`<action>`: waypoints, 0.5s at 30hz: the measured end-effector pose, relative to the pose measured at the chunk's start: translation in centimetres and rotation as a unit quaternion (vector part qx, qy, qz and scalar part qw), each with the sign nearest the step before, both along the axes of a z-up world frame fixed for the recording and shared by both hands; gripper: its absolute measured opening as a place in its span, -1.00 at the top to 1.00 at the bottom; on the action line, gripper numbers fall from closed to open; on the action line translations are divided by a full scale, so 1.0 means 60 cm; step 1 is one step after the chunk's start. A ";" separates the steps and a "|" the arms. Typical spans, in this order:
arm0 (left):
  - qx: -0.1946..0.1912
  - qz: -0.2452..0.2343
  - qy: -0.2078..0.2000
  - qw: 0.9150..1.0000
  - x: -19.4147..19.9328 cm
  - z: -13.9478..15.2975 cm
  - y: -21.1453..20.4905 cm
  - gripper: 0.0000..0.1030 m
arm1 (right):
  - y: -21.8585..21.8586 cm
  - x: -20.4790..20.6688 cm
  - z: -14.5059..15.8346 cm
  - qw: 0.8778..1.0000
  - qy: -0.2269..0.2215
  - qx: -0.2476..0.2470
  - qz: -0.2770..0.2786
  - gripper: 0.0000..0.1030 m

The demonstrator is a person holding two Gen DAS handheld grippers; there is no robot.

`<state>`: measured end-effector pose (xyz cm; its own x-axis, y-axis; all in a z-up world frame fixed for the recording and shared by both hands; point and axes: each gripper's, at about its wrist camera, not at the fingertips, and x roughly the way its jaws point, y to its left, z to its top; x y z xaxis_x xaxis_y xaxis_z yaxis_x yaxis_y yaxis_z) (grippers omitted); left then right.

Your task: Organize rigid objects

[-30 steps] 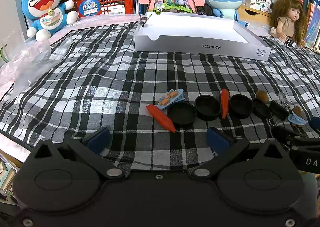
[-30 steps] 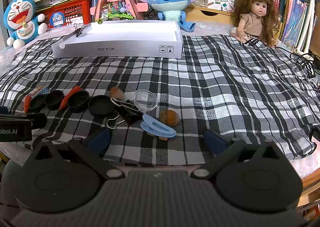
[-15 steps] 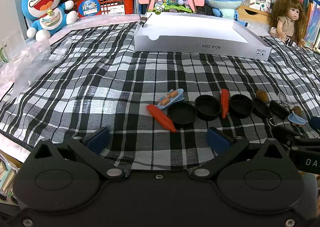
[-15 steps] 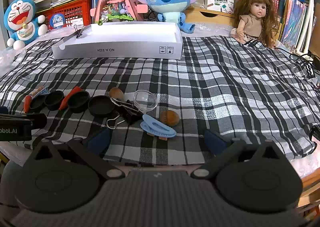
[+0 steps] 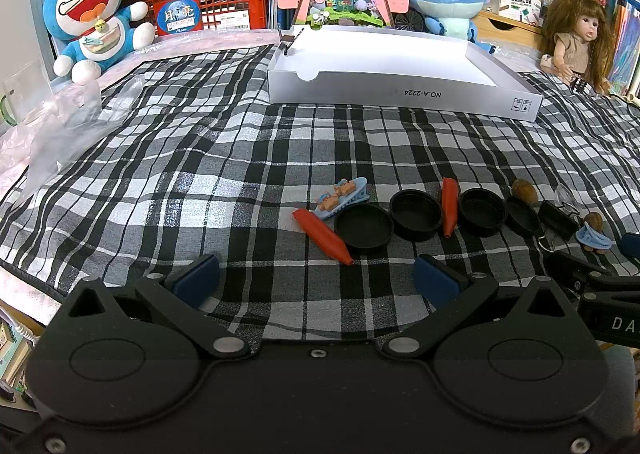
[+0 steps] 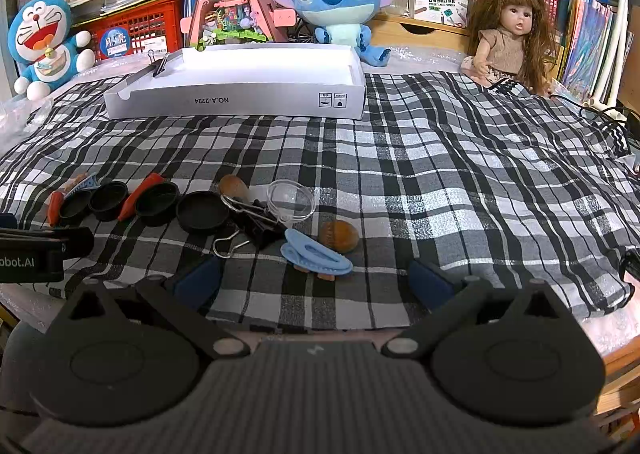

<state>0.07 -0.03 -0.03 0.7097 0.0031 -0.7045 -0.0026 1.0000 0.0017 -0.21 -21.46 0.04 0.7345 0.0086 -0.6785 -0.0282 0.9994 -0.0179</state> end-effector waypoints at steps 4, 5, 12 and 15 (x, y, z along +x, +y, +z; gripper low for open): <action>0.000 0.000 0.000 1.000 0.000 0.000 0.000 -1.00 | 0.000 0.000 0.000 1.000 0.000 0.000 0.000 -1.00; 0.000 0.000 0.000 1.000 0.000 0.000 0.000 -1.00 | 0.000 0.000 0.000 1.000 0.000 0.000 0.000 -1.00; 0.001 0.000 0.000 1.000 0.000 0.000 -0.001 -1.00 | 0.000 -0.003 -0.001 1.000 -0.001 0.000 0.000 -1.00; 0.000 0.000 0.000 1.000 0.000 0.000 0.000 -1.00 | -0.001 -0.004 -0.001 1.000 -0.002 0.000 0.000 -1.00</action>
<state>0.09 -0.06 -0.02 0.7097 0.0033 -0.7045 -0.0021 1.0000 0.0026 -0.44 -21.50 -0.04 0.7367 0.0095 -0.6761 -0.0287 0.9994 -0.0171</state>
